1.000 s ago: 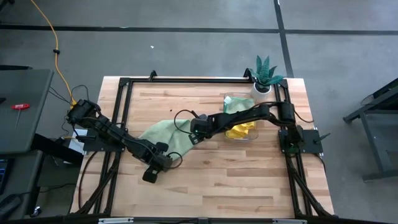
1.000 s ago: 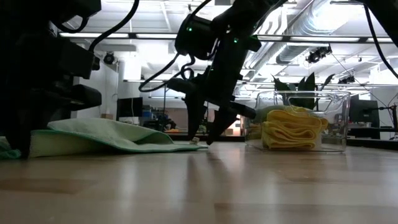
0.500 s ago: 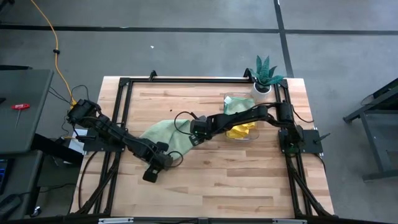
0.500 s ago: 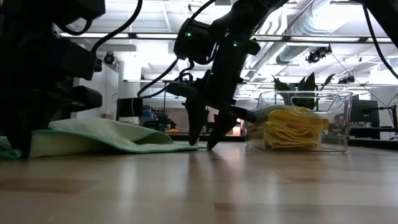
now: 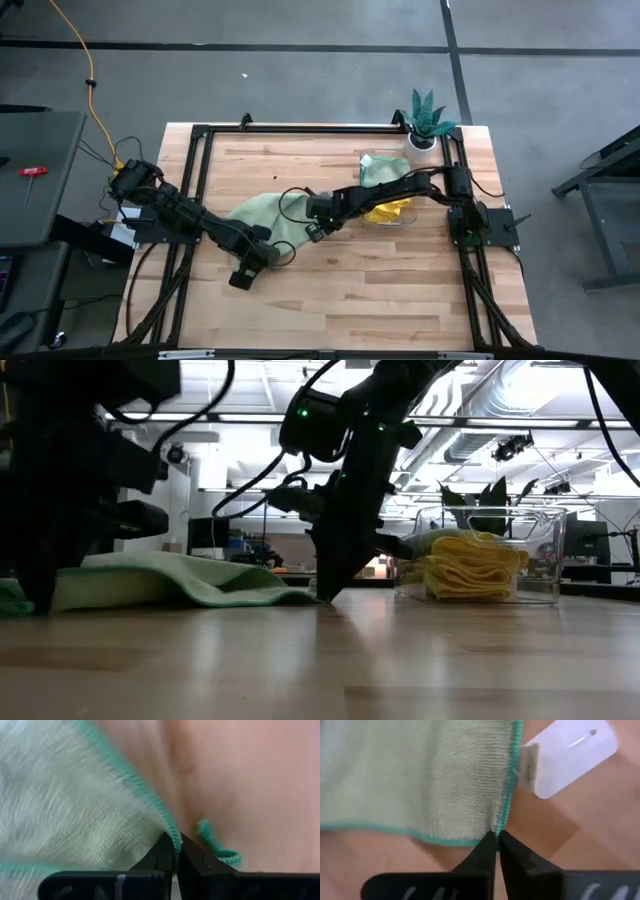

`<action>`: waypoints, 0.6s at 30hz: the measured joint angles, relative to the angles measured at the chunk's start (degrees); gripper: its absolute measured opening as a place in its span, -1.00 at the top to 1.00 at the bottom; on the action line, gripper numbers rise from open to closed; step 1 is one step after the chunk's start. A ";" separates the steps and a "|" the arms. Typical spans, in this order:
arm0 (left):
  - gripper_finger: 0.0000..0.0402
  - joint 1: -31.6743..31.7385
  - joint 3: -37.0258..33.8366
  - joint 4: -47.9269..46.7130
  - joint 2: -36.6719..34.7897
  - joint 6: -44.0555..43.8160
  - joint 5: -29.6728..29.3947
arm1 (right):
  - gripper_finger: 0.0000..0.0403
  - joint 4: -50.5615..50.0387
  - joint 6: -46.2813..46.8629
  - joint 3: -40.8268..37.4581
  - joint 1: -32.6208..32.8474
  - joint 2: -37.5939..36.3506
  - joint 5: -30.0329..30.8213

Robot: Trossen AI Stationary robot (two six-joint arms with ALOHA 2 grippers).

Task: Fold microfiber towels
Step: Fold the green microfiber towel

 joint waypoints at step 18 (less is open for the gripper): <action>1.00 19.32 5.48 -21.17 -24.98 7.70 0.66 | 1.00 0.00 -2.24 -0.05 -2.73 -22.84 -0.34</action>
